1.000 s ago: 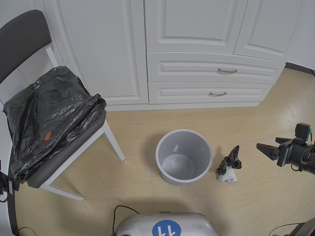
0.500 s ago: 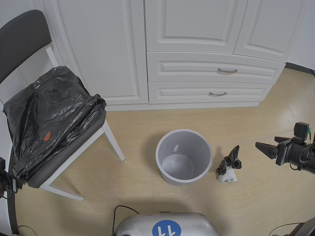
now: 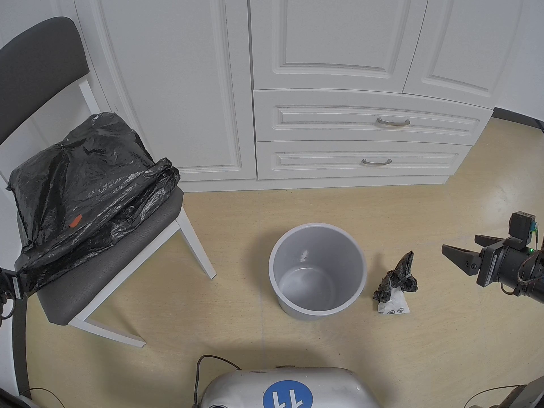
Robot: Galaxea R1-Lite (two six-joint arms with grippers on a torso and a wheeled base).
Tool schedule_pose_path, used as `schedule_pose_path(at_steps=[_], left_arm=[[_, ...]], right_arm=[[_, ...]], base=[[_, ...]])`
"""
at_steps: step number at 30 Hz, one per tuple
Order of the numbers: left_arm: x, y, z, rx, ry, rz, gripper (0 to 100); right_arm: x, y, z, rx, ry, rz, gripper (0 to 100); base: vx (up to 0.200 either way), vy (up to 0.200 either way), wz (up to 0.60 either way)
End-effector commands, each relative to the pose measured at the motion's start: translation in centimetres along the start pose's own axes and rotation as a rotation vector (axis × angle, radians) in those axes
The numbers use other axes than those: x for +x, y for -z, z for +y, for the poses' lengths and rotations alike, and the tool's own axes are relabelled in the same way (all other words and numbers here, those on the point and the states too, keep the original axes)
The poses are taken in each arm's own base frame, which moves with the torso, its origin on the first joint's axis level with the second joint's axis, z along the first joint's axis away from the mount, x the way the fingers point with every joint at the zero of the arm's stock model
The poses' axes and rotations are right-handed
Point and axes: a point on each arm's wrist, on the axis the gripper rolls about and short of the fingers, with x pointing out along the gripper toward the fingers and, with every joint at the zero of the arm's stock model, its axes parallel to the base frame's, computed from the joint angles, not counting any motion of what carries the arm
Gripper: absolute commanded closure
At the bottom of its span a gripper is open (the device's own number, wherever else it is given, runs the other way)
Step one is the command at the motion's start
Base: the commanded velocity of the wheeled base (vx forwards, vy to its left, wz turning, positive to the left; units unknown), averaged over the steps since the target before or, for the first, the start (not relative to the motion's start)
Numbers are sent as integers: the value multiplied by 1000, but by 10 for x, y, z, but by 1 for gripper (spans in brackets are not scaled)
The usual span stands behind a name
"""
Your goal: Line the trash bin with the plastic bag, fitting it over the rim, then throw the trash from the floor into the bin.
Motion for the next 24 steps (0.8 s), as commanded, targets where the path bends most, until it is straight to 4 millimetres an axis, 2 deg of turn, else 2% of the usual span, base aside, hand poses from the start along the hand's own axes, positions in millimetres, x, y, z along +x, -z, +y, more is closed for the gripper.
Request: schedule_pose_path(at_steps=[1, 6, 14, 19, 24], left_arm=[[-3, -4, 1, -14, -7, -38, 0], [-7, -11, 2, -55, 36, -103, 0], [6, -27, 7, -217, 45, -190, 0], [10, -24, 15, -221, 5, -198, 0], [12, -21, 15, -224, 14, -184, 0]], right_arm=[[-2, 0, 0, -2, -2, -6, 0], [-2, 1, 0, 0, -2, -3, 0], [-2, 2, 2, -3, -12, 1, 0], [-2, 2, 3, -4, -19, 1, 0], [-1, 3, 3, -5, -19, 5, 0]], base=[[0, 0, 0], [0, 0, 0], [0, 0, 0], [0, 0, 0], [0, 0, 0]])
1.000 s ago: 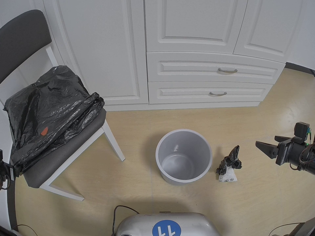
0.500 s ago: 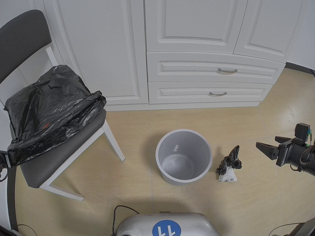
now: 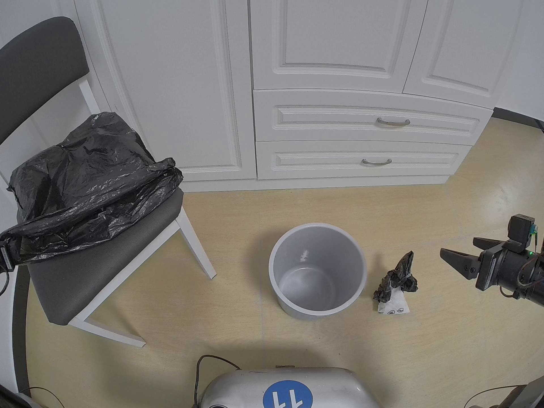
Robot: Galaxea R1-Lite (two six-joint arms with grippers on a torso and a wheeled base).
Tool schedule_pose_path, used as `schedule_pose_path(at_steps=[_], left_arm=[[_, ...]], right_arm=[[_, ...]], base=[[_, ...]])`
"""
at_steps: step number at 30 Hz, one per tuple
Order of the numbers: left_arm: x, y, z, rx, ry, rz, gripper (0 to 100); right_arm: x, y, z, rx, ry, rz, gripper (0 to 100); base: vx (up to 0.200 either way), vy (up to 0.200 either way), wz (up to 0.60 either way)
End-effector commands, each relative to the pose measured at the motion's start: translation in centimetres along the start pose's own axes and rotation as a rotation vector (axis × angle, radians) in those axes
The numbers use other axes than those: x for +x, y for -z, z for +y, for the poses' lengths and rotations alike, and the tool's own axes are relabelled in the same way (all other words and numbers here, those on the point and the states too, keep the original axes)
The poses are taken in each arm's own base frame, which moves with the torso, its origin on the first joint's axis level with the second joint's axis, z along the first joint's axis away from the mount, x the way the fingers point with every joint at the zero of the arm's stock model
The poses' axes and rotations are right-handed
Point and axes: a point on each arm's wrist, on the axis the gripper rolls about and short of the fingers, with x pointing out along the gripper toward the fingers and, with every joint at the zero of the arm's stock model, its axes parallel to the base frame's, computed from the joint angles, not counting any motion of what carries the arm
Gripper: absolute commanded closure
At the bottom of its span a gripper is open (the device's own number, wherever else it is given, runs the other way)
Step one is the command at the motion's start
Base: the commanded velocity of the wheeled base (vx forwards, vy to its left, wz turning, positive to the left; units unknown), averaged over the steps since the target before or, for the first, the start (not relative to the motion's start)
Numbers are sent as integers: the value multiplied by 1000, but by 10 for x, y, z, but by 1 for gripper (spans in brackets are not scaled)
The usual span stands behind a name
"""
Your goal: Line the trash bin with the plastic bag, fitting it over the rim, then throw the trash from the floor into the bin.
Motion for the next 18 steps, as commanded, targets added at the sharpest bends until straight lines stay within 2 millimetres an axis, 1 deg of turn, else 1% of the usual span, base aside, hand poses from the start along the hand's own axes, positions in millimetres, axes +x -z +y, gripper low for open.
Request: schedule_pose_path(at_steps=[1, 5, 14, 17, 18], left_arm=[[4, 5, 1, -8, 5, 22, 0], [3, 7, 3, -17, 61, 18, 0], [6, 10, 6, -27, 77, 31, 0], [9, 13, 6, -34, 81, 46, 0], [14, 16, 8, -41, 82, 59, 0]], right_arm=[[0, 0, 0, -1, -2, 0, 0], [0, 0, 0, 1, -2, -1, 0], [0, 0, 0, 1, -2, -1, 0], [-1, 0, 0, 1, -2, -3, 0], [-1, 0, 0, 1, -2, -3, 0]], base=[[0, 0, 0], [0, 0, 0], [0, 0, 0], [0, 0, 0], [0, 0, 0]])
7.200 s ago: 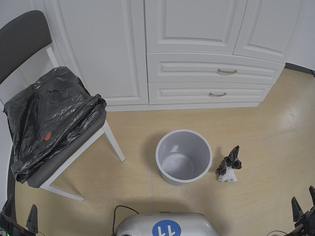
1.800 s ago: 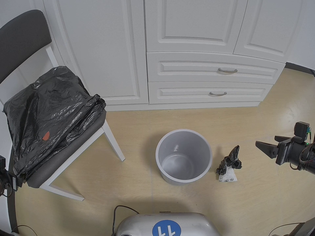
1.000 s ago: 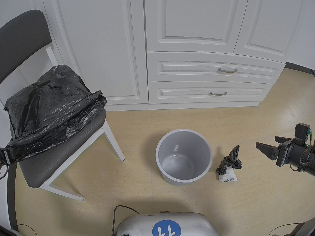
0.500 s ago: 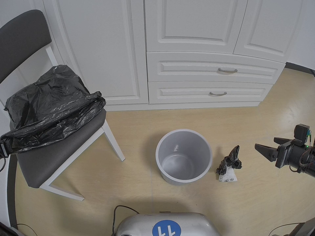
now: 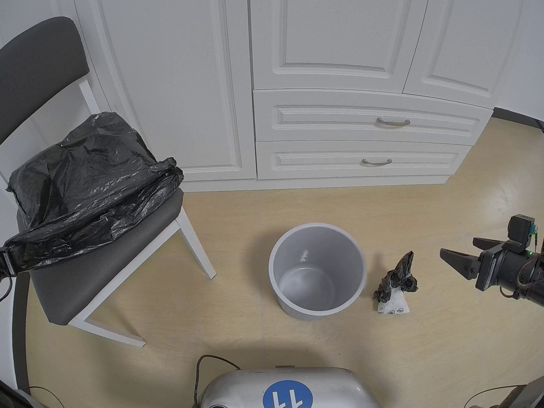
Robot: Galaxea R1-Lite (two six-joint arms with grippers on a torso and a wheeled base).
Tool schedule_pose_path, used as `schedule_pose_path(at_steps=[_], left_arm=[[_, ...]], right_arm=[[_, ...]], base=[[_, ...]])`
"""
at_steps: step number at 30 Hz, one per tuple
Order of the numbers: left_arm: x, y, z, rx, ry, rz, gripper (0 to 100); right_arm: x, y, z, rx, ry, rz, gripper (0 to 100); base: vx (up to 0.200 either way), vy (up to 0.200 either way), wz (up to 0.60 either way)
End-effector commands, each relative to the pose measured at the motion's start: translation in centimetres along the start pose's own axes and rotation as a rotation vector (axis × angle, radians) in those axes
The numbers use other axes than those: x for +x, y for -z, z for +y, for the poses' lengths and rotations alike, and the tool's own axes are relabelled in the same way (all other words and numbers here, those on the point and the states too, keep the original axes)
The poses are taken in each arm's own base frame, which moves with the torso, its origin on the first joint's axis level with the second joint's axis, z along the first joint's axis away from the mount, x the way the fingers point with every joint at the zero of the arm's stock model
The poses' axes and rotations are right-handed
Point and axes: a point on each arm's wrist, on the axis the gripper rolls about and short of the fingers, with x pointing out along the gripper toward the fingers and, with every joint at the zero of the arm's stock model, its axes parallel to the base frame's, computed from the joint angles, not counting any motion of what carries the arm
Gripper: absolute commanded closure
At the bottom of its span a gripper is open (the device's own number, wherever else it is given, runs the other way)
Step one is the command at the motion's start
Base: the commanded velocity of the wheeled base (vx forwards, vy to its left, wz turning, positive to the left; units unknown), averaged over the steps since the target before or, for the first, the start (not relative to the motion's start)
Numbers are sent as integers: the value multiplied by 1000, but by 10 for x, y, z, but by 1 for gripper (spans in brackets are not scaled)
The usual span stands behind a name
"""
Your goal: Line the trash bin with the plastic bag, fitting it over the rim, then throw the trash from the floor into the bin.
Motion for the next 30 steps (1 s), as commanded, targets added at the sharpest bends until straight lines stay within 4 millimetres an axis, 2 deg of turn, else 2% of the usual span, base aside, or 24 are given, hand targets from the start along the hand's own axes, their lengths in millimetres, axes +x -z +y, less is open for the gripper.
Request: schedule_pose_path(at_steps=[1, 9, 15, 30], left_arm=[[9, 6, 3, -15, 2, 27, 0], [3, 19, 18, -55, 257, -13, 0], [7, 22, 25, -52, 238, -17, 0], [10, 24, 27, -55, 233, -17, 0]], right_arm=[[-1, -1, 0, -1, -1, -4, 0], [-1, -1, 0, -1, -1, -4, 0], [0, 0, 0, 0, -1, -2, 0], [0, 0, 0, 0, -1, -1, 0]], base=[[0, 0, 0], [0, 0, 0], [0, 0, 0], [0, 0, 0]])
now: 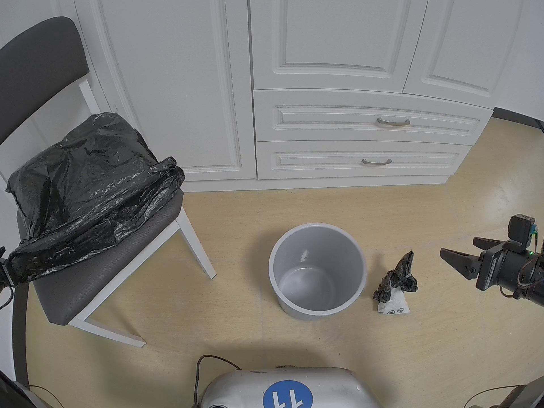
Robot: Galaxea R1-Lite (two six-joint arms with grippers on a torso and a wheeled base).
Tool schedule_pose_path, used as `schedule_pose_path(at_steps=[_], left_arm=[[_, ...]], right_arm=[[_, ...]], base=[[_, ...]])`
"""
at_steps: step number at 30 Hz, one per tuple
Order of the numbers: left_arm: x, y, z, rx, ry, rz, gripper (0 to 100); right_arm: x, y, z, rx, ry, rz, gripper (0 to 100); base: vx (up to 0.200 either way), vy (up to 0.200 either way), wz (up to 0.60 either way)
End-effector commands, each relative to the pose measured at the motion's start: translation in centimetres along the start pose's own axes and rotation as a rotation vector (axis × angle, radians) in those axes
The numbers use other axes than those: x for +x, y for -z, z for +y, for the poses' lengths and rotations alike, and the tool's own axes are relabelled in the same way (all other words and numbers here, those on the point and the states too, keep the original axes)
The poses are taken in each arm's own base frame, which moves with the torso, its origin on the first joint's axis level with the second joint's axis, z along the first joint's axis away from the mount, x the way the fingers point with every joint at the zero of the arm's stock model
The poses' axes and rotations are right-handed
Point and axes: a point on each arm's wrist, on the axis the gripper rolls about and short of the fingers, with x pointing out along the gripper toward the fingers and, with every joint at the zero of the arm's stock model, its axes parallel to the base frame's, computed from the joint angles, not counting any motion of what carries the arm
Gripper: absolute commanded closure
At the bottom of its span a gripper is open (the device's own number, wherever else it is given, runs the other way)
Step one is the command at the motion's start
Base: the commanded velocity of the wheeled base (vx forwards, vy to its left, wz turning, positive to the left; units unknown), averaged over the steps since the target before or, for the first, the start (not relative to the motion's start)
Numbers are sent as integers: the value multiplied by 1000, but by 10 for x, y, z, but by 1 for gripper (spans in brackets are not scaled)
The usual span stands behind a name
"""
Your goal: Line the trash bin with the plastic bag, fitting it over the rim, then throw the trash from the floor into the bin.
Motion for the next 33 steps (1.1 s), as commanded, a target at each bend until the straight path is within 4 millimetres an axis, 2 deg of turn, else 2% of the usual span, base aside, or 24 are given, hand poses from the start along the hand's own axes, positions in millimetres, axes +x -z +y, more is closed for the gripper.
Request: schedule_pose_path(at_steps=[1, 8, 9, 22, 27, 29, 33], left_arm=[[0, 1, 0, -2, 0, 3, 0], [-1, 1, -1, 14, -1, -7, 0], [-1, 1, -1, 14, 0, -10, 100], [-4, 1, -13, 72, 21, -65, 100], [-9, 0, -31, 112, 64, -115, 100], [-21, -11, -52, 177, 96, -205, 100], [-36, -34, -82, 186, 199, -338, 100]], right_arm=[[0, 0, 0, 0, -1, -1, 0], [0, 0, 0, 0, -1, 2, 0], [0, 0, 0, 0, -1, 2, 0], [3, 2, 0, -3, 0, 15, 0], [-6, 0, 4, -21, -18, -19, 0], [-18, -3, 5, -52, -29, -83, 0], [-24, -4, 5, -92, -31, -121, 0]], base=[[0, 0, 0], [0, 0, 0], [0, 0, 0], [0, 0, 0], [0, 0, 0], [0, 0, 0], [0, 0, 0]])
